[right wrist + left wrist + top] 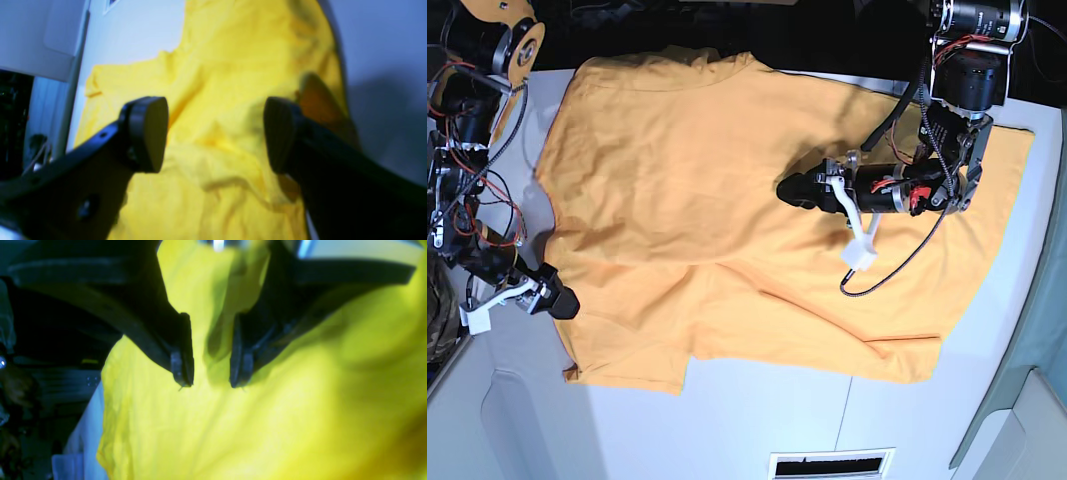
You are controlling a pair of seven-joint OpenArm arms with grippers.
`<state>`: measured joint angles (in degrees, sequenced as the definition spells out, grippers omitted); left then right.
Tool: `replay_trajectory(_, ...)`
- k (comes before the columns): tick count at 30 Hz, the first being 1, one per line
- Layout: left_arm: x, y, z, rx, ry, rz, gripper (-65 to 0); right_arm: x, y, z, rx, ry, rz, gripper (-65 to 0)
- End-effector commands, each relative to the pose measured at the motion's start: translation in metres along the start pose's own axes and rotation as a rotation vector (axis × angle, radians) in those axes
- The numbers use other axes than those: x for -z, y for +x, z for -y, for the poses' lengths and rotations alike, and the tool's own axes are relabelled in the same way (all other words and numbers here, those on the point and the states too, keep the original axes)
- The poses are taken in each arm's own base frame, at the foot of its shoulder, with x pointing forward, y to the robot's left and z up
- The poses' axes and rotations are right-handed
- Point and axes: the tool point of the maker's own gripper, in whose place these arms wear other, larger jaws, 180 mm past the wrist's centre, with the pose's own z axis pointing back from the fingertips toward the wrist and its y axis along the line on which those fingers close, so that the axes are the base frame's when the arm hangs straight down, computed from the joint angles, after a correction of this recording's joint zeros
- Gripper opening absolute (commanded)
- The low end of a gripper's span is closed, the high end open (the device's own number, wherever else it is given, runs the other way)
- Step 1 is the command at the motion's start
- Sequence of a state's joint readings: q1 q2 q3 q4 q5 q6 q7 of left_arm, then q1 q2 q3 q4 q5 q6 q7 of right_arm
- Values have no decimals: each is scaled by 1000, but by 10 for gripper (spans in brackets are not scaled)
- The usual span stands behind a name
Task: Layout the t-shirt on the table in an organized manner, then fold the t-shirt properly
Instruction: 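Pull the shirt edges with both grippers to smooth the body flat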
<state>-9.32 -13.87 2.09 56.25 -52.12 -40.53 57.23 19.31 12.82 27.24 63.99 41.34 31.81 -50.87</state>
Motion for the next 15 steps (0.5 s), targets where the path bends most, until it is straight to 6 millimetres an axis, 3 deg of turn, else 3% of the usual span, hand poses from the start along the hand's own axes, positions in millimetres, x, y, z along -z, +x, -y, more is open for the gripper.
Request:
replay_trajectory(1,-11,7,-7,4,19,8,-441,-8,13,-9,-41,27,45,-209)
replay_trajectory(6,-29,28,-5,52,21,60,-441,-33,-23,-8,-84,6,27,-210)
replay_trajectory(8,-37,36,-3,88,32,74,-441,-41,-34,-10,-108,0,17,-246)
replay_trajectory(10,-44,43,-1,117,38,85,-441,-49,-41,-13,-131,-4,13,-351)
replay_trajectory(13,-55,51,0,136,35,103,-441,-55,-52,-24,-149,7,15,-593)
replay_trajectory(14,-58,53,0,144,38,108,-441,-54,-57,-28,-148,16,9,-650)
replay_trajectory(15,-62,56,-1,153,45,112,-441,-52,-63,-32,-145,28,-5,-650)
